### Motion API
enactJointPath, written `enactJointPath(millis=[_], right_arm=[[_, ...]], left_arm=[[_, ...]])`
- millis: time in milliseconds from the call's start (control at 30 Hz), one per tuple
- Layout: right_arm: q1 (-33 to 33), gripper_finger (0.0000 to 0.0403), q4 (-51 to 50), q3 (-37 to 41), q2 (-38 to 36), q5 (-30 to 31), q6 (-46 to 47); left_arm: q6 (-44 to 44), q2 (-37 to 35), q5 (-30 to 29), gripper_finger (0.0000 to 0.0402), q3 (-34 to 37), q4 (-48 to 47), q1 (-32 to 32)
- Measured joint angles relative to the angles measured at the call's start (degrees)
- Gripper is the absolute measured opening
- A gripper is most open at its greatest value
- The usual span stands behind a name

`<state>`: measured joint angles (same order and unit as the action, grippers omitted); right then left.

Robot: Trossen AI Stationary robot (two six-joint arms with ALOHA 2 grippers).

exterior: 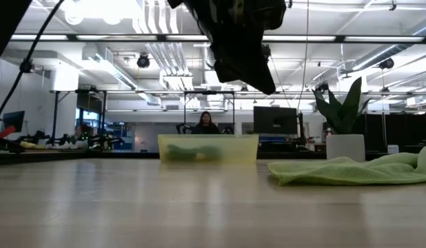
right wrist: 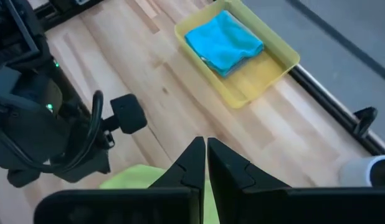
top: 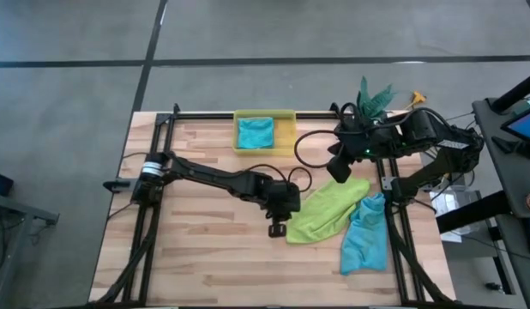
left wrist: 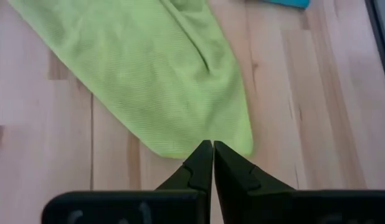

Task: Fold microfiber towels
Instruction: Fold the green microfiber cloth

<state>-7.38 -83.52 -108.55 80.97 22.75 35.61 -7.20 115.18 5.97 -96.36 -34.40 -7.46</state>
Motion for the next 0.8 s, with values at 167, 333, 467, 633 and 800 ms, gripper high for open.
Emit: enactJointPath(millis=[167, 333, 467, 633, 800], right_arm=[[0.0, 0.0013, 0.9, 0.0, 0.0, 3.9, -6.0], [0.5, 0.0013, 3.1, 0.0, 0.0, 4.5, -13.5], [0.8, 0.0013, 3.1, 0.0, 0.0, 4.5, -13.0], [0.8, 0.0013, 3.4, 0.0, 0.0, 4.4, -5.0], [0.8, 0.0013, 3.4, 0.0, 0.2, 4.2, -3.2]], left_arm=[[0.1, 0.7, -2.2, 0.0000, 0.5, 2.2, 0.0], [0.0, 1.7, -4.7, 0.0003, 0.6, 5.6, -0.4], [0.1, 4.2, -0.4, 0.0031, 0.4, 7.9, -0.5], [-0.9, 7.6, 5.7, 0.0086, 0.6, 8.2, -1.0], [-0.7, 8.4, 8.1, 0.0127, 0.7, 10.7, -2.2]])
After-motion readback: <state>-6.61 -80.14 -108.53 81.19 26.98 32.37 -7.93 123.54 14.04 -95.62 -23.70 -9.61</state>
